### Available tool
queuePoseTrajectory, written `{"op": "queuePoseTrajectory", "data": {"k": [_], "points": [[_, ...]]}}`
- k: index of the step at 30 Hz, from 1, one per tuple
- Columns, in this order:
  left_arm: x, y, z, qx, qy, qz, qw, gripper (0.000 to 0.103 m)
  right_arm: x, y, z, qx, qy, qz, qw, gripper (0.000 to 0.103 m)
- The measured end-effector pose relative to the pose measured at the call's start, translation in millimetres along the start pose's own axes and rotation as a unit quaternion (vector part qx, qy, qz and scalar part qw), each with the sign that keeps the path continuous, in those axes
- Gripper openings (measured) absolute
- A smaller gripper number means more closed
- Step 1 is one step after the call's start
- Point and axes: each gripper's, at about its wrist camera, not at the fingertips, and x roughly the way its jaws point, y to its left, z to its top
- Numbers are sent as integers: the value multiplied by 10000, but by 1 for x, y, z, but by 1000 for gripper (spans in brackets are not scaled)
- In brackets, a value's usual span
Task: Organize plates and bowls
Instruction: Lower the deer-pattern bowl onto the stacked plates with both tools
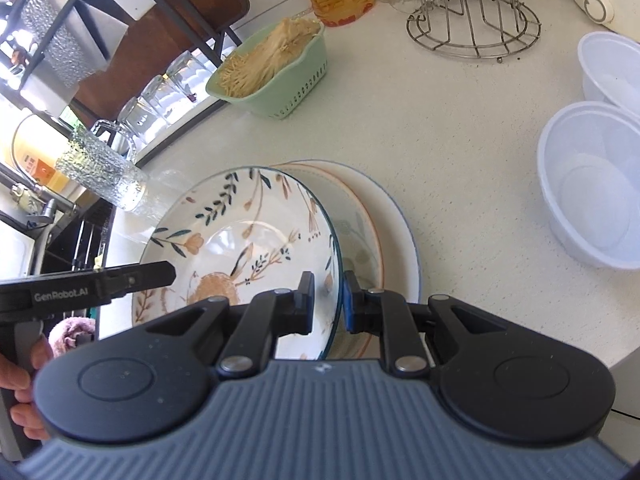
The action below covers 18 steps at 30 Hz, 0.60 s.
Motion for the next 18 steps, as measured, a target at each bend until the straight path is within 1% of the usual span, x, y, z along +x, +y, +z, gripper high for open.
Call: {"op": "queuePoseTrajectory", "data": {"k": [4, 7, 12, 18], "points": [[2, -5, 1, 155, 54, 40, 9999, 37, 2, -5, -6, 118, -41, -32, 9999, 17], [1, -8, 1, 243, 7, 104, 9997, 38, 1, -4, -8, 49, -135, -26, 9999, 17], [-6, -9, 1, 93, -99, 83, 9999, 38, -3, -6, -11, 88, -325, -92, 9994, 17], [-16, -14, -3, -95, -220, 54, 9997, 38, -8, 2, -16, -135, -551, -432, 9975, 17]]}}
